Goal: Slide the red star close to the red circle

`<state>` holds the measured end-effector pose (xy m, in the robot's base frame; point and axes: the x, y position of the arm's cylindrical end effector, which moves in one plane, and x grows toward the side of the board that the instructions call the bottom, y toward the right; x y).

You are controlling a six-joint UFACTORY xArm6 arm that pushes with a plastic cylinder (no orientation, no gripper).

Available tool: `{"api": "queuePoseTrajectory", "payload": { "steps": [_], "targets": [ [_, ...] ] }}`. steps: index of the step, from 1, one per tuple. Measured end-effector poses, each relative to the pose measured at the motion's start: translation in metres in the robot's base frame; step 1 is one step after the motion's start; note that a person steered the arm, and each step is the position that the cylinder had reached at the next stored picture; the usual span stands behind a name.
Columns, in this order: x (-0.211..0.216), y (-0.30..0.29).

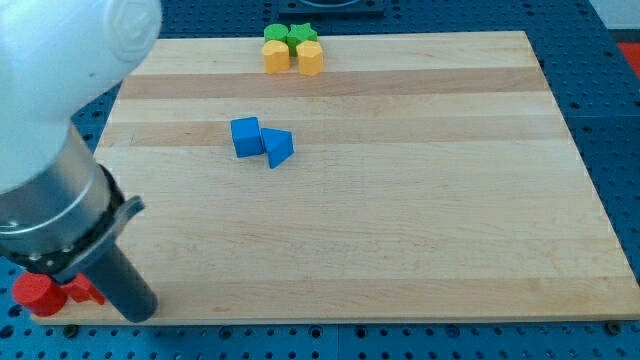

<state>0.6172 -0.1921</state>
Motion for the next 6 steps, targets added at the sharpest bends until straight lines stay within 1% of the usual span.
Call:
{"api": "queuePoseTrajectory", "payload": {
  "steps": [2,3,4,5,6],
  "targets": [
    [0.001,-0.026],
    [-0.007,-0.039],
    [-0.011,-0.033],
    [0.001,-0.023],
    [0.002,-0.023]
  ]
}}
